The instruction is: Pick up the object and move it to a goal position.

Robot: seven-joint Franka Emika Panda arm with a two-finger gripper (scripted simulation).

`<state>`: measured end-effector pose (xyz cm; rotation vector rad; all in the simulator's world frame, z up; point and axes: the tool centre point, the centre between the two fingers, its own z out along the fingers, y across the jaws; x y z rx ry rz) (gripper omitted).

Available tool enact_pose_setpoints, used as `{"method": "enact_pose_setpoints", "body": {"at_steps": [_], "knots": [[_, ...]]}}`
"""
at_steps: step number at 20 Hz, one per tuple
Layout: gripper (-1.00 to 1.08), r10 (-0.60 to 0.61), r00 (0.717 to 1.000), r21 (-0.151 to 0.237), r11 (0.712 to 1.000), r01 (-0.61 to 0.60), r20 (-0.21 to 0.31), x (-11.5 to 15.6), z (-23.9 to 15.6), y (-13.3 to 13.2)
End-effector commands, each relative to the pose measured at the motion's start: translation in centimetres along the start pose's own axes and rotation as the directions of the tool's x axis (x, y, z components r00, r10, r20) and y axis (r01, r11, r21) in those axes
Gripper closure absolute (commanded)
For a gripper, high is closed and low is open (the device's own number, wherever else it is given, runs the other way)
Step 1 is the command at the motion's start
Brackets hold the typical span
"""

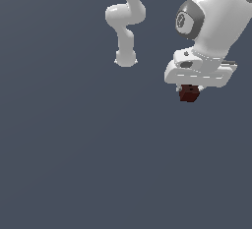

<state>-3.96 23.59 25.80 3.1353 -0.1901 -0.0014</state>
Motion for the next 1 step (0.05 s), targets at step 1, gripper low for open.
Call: {"method": "enact_pose_setpoints", "body": {"at_steps": [1], "knots": [[1.08, 0.001, 1.000, 0.000, 1.000, -0.001, -0.001, 0.05, -0.30, -0.15]]}}
